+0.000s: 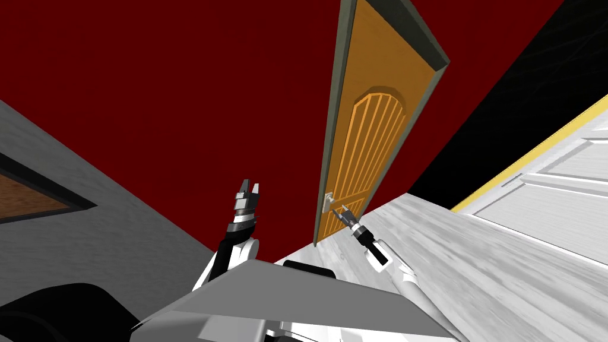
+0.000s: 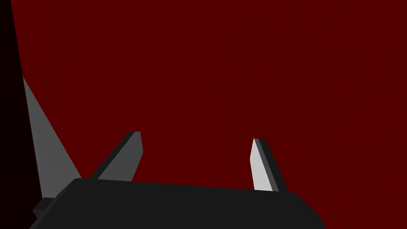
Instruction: Pull the door open
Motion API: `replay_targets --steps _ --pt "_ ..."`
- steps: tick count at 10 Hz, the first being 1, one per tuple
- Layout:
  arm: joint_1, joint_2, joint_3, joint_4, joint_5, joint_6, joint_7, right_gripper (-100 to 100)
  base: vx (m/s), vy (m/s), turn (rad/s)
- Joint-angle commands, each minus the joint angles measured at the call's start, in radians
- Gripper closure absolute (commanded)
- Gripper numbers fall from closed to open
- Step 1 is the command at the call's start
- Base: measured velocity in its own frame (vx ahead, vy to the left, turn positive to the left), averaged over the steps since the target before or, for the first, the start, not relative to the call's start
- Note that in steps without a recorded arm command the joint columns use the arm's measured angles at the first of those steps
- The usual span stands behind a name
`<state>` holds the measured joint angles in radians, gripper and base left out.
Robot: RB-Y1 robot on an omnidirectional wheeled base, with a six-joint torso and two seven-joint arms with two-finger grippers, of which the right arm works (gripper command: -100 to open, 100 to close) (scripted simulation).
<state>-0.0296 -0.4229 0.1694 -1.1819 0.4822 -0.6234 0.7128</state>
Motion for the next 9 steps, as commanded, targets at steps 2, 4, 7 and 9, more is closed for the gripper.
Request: replay_targets --steps 2,4,7,9 --pt "-0.008 -0.006 -0.023 0.038 -0.008 -0.025 0.003 -100 0.088 0.083 0.073" --pt "-0.021 -0.022 -0.056 0.084 -0.019 -0.052 0.000 -100 0.059 0.062 0.113" --pt "-0.033 -0.036 -0.085 0.124 -0.030 -0.076 -0.003 -100 0.088 0.060 0.095" --pt "-0.027 -0.034 -0.079 0.115 -0.028 -0.071 -0.002 100 -0.018 -0.032 0.000"
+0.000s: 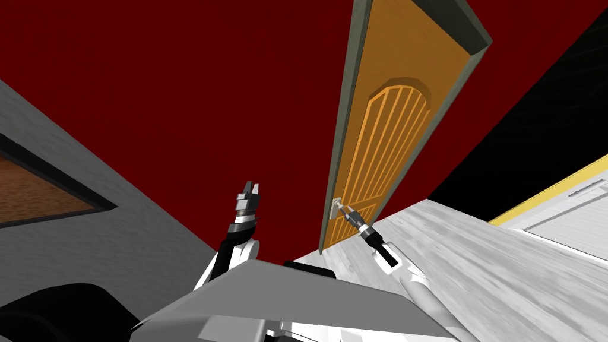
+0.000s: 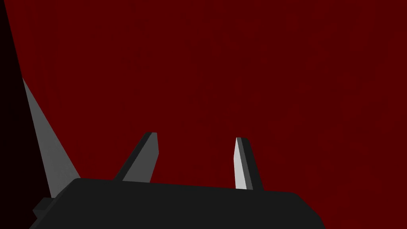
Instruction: Pull the door open
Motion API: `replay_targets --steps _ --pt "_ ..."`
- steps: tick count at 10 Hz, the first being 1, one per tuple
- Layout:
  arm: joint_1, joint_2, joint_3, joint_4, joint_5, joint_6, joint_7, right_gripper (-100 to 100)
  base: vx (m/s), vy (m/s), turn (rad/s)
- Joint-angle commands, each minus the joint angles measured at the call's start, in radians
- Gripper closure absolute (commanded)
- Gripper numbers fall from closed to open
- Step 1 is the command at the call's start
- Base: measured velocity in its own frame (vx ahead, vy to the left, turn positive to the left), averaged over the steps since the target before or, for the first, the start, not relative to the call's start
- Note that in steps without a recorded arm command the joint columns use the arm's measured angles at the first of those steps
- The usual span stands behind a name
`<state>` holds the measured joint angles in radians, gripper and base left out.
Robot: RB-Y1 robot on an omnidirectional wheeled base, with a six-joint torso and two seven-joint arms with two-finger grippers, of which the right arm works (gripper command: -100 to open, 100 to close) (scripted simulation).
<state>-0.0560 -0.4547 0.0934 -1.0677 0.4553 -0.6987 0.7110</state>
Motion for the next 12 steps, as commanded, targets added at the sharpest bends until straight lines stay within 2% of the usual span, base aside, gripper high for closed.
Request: replay_targets --steps 1,5,6,11,12 --pt "-0.001 -0.002 -0.003 0.001 -0.001 0.004 0.000 100 -0.028 0.024 -0.001" --pt "-0.001 -0.002 -0.003 0.001 -0.001 0.004 0.000 100 0.003 0.008 -0.011" --pt "0.010 -0.010 0.000 -0.004 0.001 -0.004 -0.003 -100 -0.097 -0.020 -0.044" --pt "0.027 -0.035 0.008 -0.024 0.005 -0.022 -0.014 -100 -0.177 -0.061 -0.045" --pt "0.024 -0.033 0.007 -0.020 0.004 -0.020 -0.012 -100 -0.084 -0.031 -0.009"
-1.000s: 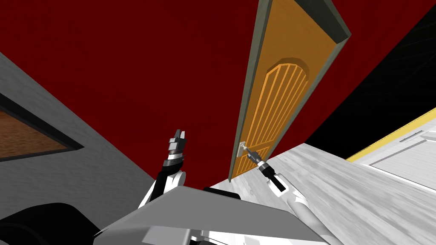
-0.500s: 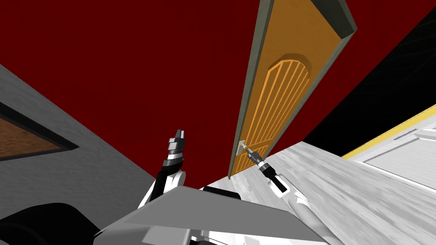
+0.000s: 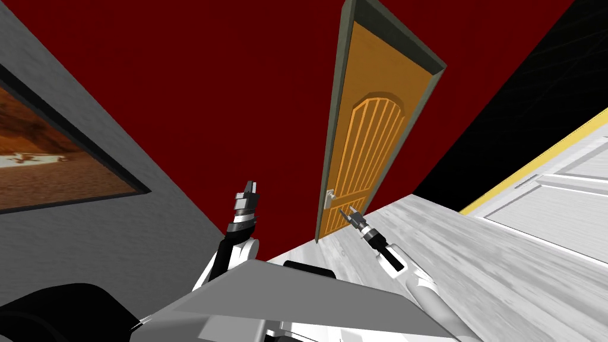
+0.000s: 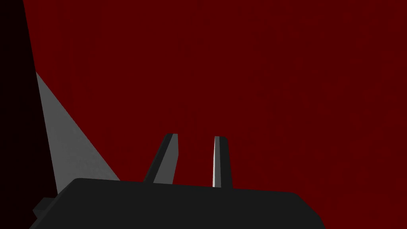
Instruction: Pull the door open
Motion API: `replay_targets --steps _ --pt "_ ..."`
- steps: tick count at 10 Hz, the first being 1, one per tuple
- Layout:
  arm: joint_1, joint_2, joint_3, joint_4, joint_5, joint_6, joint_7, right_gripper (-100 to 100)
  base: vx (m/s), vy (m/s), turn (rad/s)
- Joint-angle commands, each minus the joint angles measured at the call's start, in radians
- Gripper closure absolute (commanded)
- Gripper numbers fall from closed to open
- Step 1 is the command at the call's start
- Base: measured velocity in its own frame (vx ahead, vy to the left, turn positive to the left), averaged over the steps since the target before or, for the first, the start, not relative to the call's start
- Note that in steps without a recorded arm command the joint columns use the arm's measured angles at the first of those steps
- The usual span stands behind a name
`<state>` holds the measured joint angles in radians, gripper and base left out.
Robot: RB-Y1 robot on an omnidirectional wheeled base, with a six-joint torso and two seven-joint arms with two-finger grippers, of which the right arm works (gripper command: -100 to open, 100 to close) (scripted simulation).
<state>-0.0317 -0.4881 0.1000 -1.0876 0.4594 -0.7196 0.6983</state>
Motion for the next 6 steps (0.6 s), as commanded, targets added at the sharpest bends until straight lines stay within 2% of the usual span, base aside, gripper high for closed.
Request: replay_targets --steps 1,6 --pt "-0.006 0.008 -0.003 0.004 0.000 0.005 0.006 -100 0.095 0.036 0.048" --pt "-0.021 0.030 -0.013 0.017 -0.002 0.020 0.024 -100 0.168 0.071 0.045"
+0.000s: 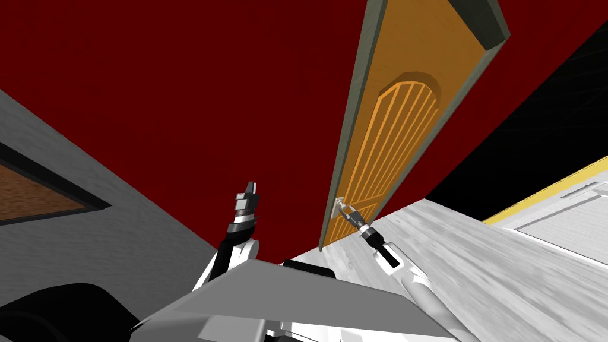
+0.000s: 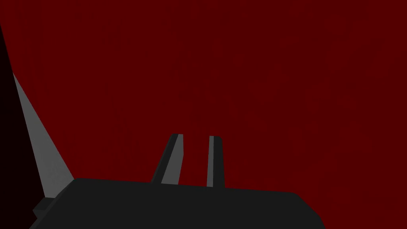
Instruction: Pull the door open
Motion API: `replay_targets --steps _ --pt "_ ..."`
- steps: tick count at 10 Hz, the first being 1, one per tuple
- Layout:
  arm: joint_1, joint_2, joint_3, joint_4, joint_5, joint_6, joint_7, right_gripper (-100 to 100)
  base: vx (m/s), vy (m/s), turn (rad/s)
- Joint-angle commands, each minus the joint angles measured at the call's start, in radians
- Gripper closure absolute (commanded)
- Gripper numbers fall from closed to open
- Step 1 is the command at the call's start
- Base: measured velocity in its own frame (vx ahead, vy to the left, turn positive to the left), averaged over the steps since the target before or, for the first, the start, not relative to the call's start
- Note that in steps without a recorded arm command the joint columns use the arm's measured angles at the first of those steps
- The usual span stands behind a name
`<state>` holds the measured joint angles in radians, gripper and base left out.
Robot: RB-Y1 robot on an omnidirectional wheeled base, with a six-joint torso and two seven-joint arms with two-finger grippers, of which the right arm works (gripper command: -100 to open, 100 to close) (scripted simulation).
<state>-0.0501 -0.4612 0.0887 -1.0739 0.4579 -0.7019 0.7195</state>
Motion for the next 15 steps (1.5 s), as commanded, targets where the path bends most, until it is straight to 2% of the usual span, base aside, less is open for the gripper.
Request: replay_targets --steps 1,2,3,8,9,15 --pt "-0.006 0.006 -0.003 0.005 0.000 0.005 0.006 -100 0.123 0.042 0.046" --pt "-0.005 0.004 -0.002 0.007 0.000 0.001 0.004 -100 0.021 0.006 0.011" --pt "-0.005 0.004 -0.002 0.007 0.000 0.001 0.004 100 -0.031 -0.022 -0.001" --pt "-0.005 0.004 -0.002 0.007 0.000 0.001 0.004 100 -0.004 -0.002 0.000" --pt "-0.011 0.007 -0.003 0.011 -0.023 0.005 -0.028 100 -0.044 -0.038 0.090" --pt "-0.027 0.015 -0.002 0.027 -0.092 0.017 -0.130 100 -0.054 -0.054 0.096"
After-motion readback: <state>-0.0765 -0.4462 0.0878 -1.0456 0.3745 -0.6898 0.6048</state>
